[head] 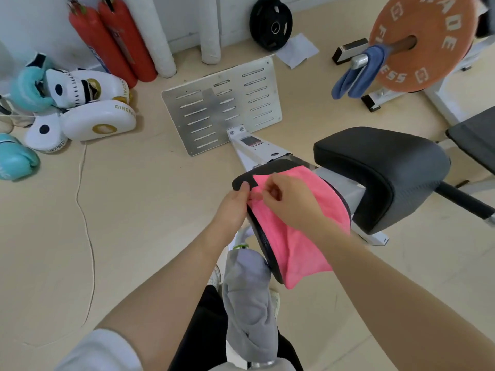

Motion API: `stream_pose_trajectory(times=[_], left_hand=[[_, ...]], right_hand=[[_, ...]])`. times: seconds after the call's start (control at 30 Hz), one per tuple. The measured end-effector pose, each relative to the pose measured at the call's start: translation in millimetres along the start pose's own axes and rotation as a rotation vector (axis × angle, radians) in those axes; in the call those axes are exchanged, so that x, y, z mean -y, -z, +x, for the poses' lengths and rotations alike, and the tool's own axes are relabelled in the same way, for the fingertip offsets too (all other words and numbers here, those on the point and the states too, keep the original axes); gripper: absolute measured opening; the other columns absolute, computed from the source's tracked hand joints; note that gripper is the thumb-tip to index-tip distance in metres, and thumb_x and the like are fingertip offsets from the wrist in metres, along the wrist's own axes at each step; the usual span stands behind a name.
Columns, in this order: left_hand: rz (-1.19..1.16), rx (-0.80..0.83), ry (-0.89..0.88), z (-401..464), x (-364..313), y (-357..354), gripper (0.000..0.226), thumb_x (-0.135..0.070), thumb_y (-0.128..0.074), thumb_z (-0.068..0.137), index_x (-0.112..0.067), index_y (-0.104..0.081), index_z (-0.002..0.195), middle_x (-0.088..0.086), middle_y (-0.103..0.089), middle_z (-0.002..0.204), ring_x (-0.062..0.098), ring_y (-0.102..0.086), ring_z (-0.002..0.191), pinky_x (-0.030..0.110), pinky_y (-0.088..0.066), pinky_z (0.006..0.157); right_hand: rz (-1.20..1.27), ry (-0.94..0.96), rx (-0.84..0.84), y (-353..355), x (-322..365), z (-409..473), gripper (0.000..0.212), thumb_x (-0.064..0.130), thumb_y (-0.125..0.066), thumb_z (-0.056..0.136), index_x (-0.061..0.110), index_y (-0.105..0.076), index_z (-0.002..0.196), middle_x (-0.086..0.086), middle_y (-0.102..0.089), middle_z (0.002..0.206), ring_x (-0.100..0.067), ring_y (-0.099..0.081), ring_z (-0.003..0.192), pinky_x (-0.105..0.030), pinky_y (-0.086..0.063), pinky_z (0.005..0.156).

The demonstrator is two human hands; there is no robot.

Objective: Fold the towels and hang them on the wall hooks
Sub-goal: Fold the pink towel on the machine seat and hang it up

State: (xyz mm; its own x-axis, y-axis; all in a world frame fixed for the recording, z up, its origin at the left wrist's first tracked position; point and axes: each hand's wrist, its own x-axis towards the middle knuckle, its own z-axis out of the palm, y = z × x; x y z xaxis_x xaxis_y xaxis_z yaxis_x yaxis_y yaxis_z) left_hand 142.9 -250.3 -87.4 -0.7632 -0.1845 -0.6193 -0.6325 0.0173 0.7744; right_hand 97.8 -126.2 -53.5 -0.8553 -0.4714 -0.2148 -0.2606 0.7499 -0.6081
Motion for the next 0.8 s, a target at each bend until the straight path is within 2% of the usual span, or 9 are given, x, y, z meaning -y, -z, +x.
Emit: stream_pose_trajectory(times=[0.1, 0.13, 0.27, 0.43, 0.5, 0.57, 0.63, 0.7, 0.8], left_hand=[[-0.048, 0.009, 0.099, 3, 1, 3, 0.059, -0.066, -0.03, 0.084, -0.014, -0.058, 0.081, 0.004, -0.053, 0.079, 0.017, -0.046, 0.073, 0.026, -0.037, 0.069], [-0.012, 0.017, 0.086, 3, 2, 2, 0.056, -0.065, -0.035, 0.082, -0.014, -0.058, 0.082, 0.006, -0.051, 0.081, 0.018, -0.045, 0.075, 0.028, -0.037, 0.068], [0.074, -0.007, -0.051, 11, 9, 0, 0.024, -0.022, -0.047, 0.094, -0.009, -0.052, 0.075, 0.011, -0.041, 0.075, 0.019, -0.037, 0.073, 0.03, -0.029, 0.062], [0.321, -0.134, -0.119, 27, 9, 4, 0.037, -0.02, -0.038, 0.098, -0.004, -0.049, 0.066, 0.016, -0.053, 0.074, 0.023, -0.046, 0.072, 0.034, -0.038, 0.069], [0.505, -0.175, -0.131, 31, 10, 4, 0.041, -0.022, -0.035, 0.099, -0.007, -0.047, 0.063, 0.02, -0.06, 0.078, 0.027, -0.049, 0.075, 0.035, -0.04, 0.072], [0.597, -0.212, -0.117, 32, 14, 5, 0.043, -0.025, -0.036, 0.099, -0.01, -0.044, 0.06, 0.017, -0.06, 0.077, 0.029, -0.05, 0.076, 0.034, -0.037, 0.07], [0.541, -0.258, -0.087, 33, 17, 3, 0.033, -0.027, -0.044, 0.096, -0.011, -0.047, 0.067, 0.009, -0.057, 0.076, 0.028, -0.052, 0.079, 0.03, -0.037, 0.068], [0.458, -0.326, -0.116, 26, 15, -1, 0.019, -0.026, -0.053, 0.091, -0.007, -0.052, 0.095, 0.01, -0.059, 0.092, 0.027, -0.054, 0.087, 0.031, -0.04, 0.073], [0.562, -0.464, -0.444, 3, 7, -16, 0.028, -0.024, -0.047, 0.085, -0.004, -0.056, 0.102, 0.015, -0.056, 0.103, 0.031, -0.053, 0.093, 0.038, -0.043, 0.08]], right_hand=[[-0.119, -0.009, 0.096, -10, 6, -6, 0.016, 0.024, -0.05, 0.09, 0.011, -0.057, 0.082, -0.003, -0.061, 0.076, -0.023, -0.054, 0.072, -0.038, -0.047, 0.064], [-0.156, -0.025, 0.109, -12, 8, -6, 0.018, 0.024, -0.048, 0.091, 0.01, -0.058, 0.085, -0.006, -0.063, 0.079, -0.023, -0.053, 0.073, -0.037, -0.045, 0.065], [-0.057, -0.032, 0.102, -4, 10, -5, 0.025, 0.016, -0.041, 0.096, 0.002, -0.062, 0.095, -0.014, -0.067, 0.087, -0.027, -0.057, 0.077, -0.033, -0.038, 0.068], [0.037, -0.05, 0.042, 18, -8, -4, 0.03, 0.017, -0.038, 0.098, 0.012, -0.059, 0.119, -0.003, -0.064, 0.115, -0.018, -0.056, 0.109, -0.021, -0.037, 0.092], [-0.27, 0.013, 0.068, 23, -27, 0, 0.035, 0.026, -0.037, 0.098, 0.017, -0.052, 0.128, 0.0, -0.054, 0.132, -0.017, -0.04, 0.131, -0.033, -0.016, 0.114], [-0.589, 0.003, 0.214, 27, -40, 0, 0.052, 0.048, -0.035, 0.094, 0.023, -0.037, 0.14, 0.004, -0.035, 0.149, -0.017, -0.016, 0.144, -0.048, 0.008, 0.115], [-0.624, -0.069, 0.324, 28, -47, -2, 0.076, 0.07, -0.032, 0.084, 0.028, -0.022, 0.146, 0.006, -0.016, 0.157, -0.016, -0.007, 0.146, -0.05, 0.011, 0.114], [-0.555, -0.118, 0.337, 25, -47, -4, 0.094, 0.082, -0.033, 0.071, 0.028, -0.017, 0.147, 0.006, -0.01, 0.158, -0.019, -0.006, 0.146, -0.051, 0.004, 0.116], [-0.553, -0.163, 0.315, 17, -41, -4, 0.113, 0.089, -0.034, 0.061, 0.02, -0.013, 0.149, -0.001, -0.007, 0.159, -0.022, -0.001, 0.146, -0.055, 0.003, 0.115]])
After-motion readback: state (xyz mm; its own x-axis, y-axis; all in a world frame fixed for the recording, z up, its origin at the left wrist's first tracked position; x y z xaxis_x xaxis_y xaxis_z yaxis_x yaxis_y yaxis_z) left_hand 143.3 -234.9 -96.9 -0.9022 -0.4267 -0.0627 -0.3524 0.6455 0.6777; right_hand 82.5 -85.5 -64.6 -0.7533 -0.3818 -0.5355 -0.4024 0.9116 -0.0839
